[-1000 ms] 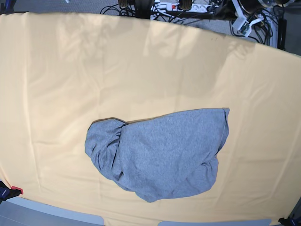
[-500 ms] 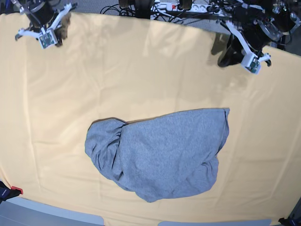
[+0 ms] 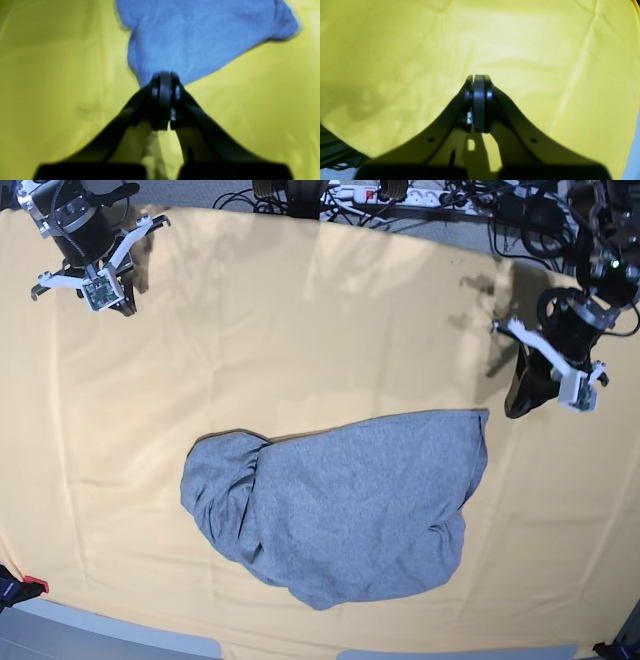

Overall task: Layout the t-shirt on the table in an organized manner, then fold the t-shirt properly
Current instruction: 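Lower the left gripper onto the grey t-shirt edge and grasp it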

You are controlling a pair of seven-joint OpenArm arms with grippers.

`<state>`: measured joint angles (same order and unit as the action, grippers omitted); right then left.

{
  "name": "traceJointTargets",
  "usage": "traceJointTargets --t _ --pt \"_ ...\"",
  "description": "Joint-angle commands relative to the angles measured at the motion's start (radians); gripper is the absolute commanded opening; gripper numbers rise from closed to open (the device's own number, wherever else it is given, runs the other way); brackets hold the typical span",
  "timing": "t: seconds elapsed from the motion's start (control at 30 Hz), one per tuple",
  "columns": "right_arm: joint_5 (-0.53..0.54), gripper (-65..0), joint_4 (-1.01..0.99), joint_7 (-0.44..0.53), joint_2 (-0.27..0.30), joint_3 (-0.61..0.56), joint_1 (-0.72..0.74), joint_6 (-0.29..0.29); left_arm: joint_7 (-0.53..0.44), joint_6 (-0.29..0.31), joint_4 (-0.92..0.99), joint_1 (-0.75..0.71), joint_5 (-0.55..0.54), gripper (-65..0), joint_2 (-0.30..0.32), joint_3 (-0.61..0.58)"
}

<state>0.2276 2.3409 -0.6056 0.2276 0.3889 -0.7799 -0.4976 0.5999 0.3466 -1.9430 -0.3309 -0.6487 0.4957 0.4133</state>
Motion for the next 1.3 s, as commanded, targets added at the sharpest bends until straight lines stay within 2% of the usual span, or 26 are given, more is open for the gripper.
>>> traceJointTargets --t 0.0,0.13,0.2,0.23,0.33,0.37,0.4,0.53,0.7,0.87,0.97,1.0,1.03,1.1,1.13,1.2,1.27 --pt "0.008 -65.0 0.015 0.021 0.006 0.005 -0.005 0.004 -0.031 0.009 0.04 0.049 -0.022 -65.0 0.018 -0.013" --pt "0.008 -65.0 0.015 0.019 0.006 0.005 -0.013 0.008 -0.028 0.029 0.238 0.2 -0.045 -65.0 0.028 -0.095" --pt "0.008 -65.0 0.015 0.019 0.006 0.005 -0.024 0.009 -0.027 0.008 0.326 0.273 -0.047 -65.0 0.027 -0.129" --pt "0.008 -65.0 0.015 0.019 0.005 0.005 -0.024 0.008 -0.023 -0.006 0.369 0.308 -0.059 -62.3 0.028 -0.145" --pt "0.007 -65.0 0.015 0.019 0.005 0.005 -0.027 0.01 0.022 -0.023 0.486 0.398 -0.11 -33.4 0.025 -0.179" --pt "0.007 -65.0 0.015 0.019 0.005 0.005 -0.029 0.01 0.039 -0.023 0.52 0.423 -0.123 -26.0 0.023 -0.188" --pt "0.007 -65.0 0.015 0.019 0.005 0.005 -0.029 0.009 0.053 -0.022 0.551 0.446 -0.129 -22.8 0.02 -0.198" --pt "0.008 -65.0 0.015 0.019 0.005 0.005 -0.029 0.008 0.083 0.004 0.666 0.505 -0.161 -22.8 0.014 -0.251" --pt "0.008 -65.0 0.015 0.021 0.005 0.005 -0.029 0.008 0.126 0.106 0.752 0.52 -0.227 -22.8 -0.006 -0.33" --pt "0.008 -65.0 0.015 0.027 0.005 0.005 -0.029 0.008 0.314 0.214 0.752 0.52 -0.369 -23.0 -0.014 -0.401" --pt "0.008 -65.0 0.015 0.031 0.005 0.005 -0.029 0.008 0.317 0.242 0.752 0.521 -0.38 -24.4 -0.013 -0.406" --pt "0.008 -65.0 0.015 0.031 0.005 0.005 -0.028 0.008 0.303 0.238 0.752 0.524 -0.375 -27.9 -0.011 -0.406" --pt "0.009 -65.0 0.015 0.031 0.005 0.005 -0.025 0.008 0.287 0.229 0.752 0.528 -0.359 -34.8 -0.011 -0.404" --pt "0.009 -65.0 0.015 0.04 0.005 0.005 -0.02 0.008 0.27 0.185 0.752 0.54 -0.304 -57.4 -0.011 -0.404" --pt "0.011 -65.0 0.015 0.048 0.005 0.005 -0.019 0.007 0.269 0.163 0.752 0.547 -0.272 -65.0 -0.011 -0.404" --pt "0.037 -65.0 0.015 0.071 0.006 0.005 -0.014 0.006 0.269 0.137 0.752 0.563 -0.222 -65.0 -0.008 -0.404" --pt "0.063 -65.0 0.015 0.083 0.006 0.005 0.001 -0.029 0.269 0.117 0.752 0.575 -0.209 -65.0 -0.005 -0.4"
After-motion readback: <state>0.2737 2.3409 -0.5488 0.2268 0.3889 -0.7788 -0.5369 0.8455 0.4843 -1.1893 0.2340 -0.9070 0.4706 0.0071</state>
